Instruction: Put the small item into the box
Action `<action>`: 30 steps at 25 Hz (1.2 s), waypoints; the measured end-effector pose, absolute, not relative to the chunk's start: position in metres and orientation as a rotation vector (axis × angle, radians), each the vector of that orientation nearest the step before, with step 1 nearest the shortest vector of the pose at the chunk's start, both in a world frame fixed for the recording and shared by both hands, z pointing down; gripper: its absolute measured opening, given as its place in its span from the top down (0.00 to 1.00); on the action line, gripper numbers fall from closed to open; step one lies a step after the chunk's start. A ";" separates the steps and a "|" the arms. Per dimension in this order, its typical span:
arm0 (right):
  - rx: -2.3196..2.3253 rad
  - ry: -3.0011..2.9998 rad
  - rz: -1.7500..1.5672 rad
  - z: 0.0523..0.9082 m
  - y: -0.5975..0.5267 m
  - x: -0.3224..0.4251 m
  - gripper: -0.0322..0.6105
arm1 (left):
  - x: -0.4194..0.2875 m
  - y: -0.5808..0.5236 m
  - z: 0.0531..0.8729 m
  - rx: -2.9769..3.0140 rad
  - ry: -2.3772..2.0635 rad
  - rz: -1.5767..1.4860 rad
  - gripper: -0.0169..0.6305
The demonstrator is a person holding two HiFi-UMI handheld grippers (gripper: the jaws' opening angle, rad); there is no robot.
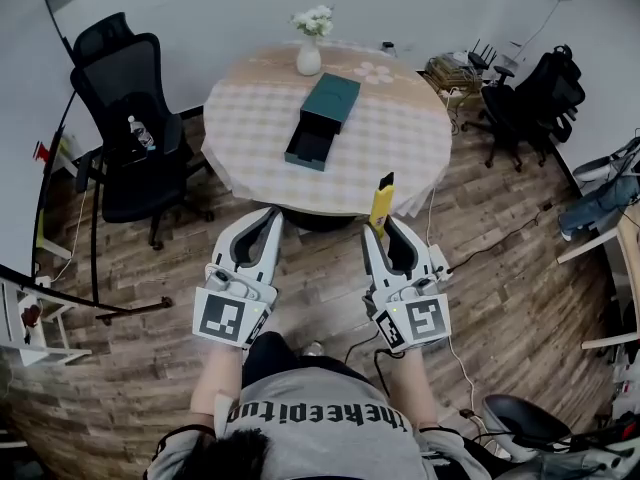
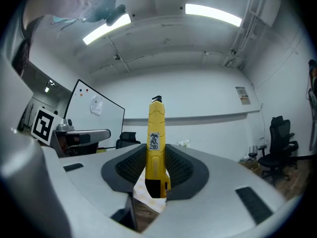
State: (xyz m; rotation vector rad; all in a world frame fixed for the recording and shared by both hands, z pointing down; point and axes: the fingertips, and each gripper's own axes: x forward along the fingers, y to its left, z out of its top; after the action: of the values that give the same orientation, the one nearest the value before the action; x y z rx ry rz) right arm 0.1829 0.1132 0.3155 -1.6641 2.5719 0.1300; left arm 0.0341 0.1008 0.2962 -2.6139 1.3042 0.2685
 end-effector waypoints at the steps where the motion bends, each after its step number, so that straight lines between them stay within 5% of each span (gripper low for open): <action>1: -1.659 2.573 0.127 0.316 0.112 0.183 0.76 | 0.034 0.099 0.296 -2.612 1.310 0.266 0.95; 30: -1.850 2.422 0.080 0.317 -0.009 0.142 0.76 | -0.009 -0.045 0.293 -2.717 1.135 0.283 0.95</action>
State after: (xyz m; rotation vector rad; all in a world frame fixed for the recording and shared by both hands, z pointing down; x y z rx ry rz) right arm 0.1421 -0.0092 0.3168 -1.8498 2.4223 0.0801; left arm -0.0086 -0.0455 0.2929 -2.7168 1.1348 0.2831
